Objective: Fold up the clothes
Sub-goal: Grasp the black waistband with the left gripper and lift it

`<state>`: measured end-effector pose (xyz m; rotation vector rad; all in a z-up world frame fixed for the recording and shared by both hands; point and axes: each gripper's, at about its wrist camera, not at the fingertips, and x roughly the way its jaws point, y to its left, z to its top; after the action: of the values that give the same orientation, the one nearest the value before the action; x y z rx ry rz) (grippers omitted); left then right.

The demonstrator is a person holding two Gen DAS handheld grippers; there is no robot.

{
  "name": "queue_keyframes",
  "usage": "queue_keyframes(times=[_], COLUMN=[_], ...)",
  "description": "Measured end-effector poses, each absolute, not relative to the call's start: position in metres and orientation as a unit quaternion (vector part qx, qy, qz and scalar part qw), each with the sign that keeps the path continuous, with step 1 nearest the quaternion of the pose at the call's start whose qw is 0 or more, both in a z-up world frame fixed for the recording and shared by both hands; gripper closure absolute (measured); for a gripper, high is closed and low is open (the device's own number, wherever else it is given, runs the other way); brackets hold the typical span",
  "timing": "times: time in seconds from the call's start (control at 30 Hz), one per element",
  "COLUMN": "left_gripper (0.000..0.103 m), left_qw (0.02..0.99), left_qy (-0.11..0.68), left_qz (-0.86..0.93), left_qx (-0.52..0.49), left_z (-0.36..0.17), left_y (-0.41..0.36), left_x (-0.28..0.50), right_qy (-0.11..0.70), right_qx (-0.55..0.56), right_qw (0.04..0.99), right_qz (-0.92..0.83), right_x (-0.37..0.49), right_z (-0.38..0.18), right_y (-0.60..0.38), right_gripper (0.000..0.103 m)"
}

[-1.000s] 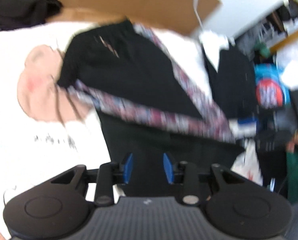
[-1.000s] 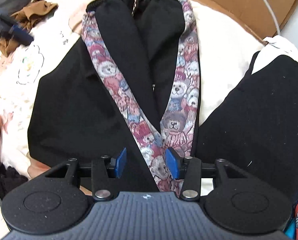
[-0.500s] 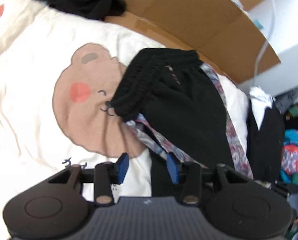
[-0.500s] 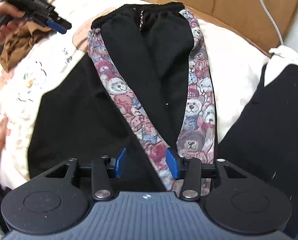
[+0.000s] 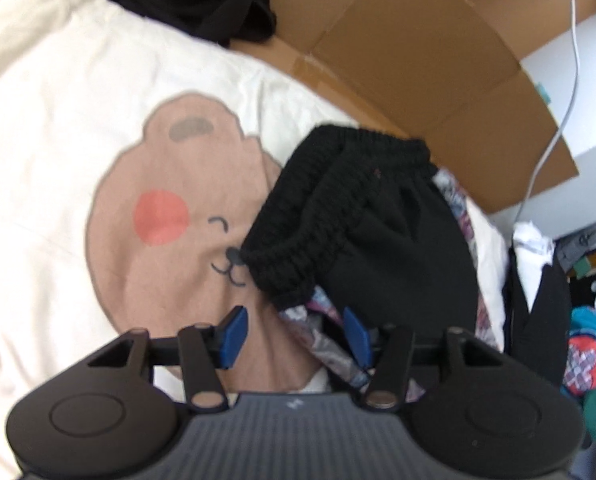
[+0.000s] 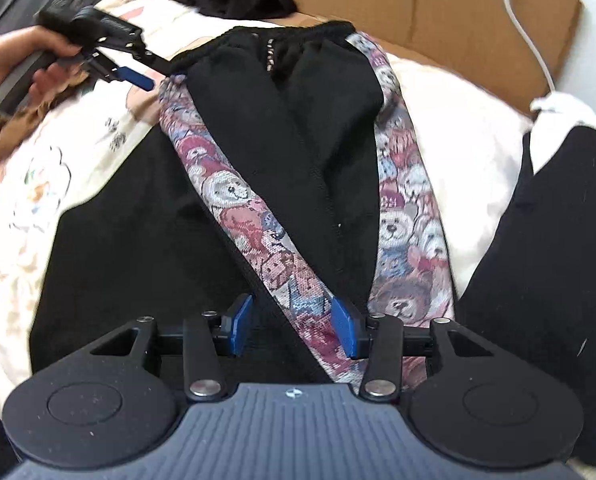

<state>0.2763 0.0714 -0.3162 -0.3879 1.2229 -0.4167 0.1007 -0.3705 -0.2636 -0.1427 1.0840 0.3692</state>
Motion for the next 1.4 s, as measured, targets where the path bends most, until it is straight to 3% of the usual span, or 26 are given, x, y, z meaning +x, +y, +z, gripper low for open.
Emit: queue_keyframes(times=[0.27, 0.3, 0.33, 0.43, 0.93, 1.4], left_gripper=[0.044, 0.055, 0.075, 0.085, 0.089, 0.089], left_qw=[0.769, 0.77, 0.769, 0.764, 0.776, 0.779], left_qy=[0.559, 0.558, 0.558, 0.559, 0.512, 0.474], left_qz=[-0.193, -0.194, -0.198, -0.206, -0.253, -0.257], left_qx=[-0.242, -0.243, -0.243, -0.248, -0.267, -0.319], left_z=[-0.337, -0.338, -0.338, -0.339, -0.259, -0.247], left_y=[0.078, 0.078, 0.079, 0.081, 0.059, -0.008], left_x=[0.282, 0.282, 0.283, 0.285, 0.302, 0.342], right_qy=[0.52, 0.52, 0.52, 0.518, 0.481, 0.469], right_qx=[-0.068, -0.072, -0.075, -0.087, -0.056, -0.076], right_qw=[0.833, 0.832, 0.831, 0.831, 0.857, 0.86], right_qz=[0.178, 0.181, 0.184, 0.184, 0.178, 0.186], right_x=[0.11, 0.109, 0.109, 0.105, 0.095, 0.076], right_z=[-0.279, -0.279, -0.28, -0.281, -0.264, -0.269], right_y=[-0.365, -0.363, -0.362, -0.362, -0.384, -0.4], right_gripper=[0.055, 0.055, 0.055, 0.055, 0.055, 0.054])
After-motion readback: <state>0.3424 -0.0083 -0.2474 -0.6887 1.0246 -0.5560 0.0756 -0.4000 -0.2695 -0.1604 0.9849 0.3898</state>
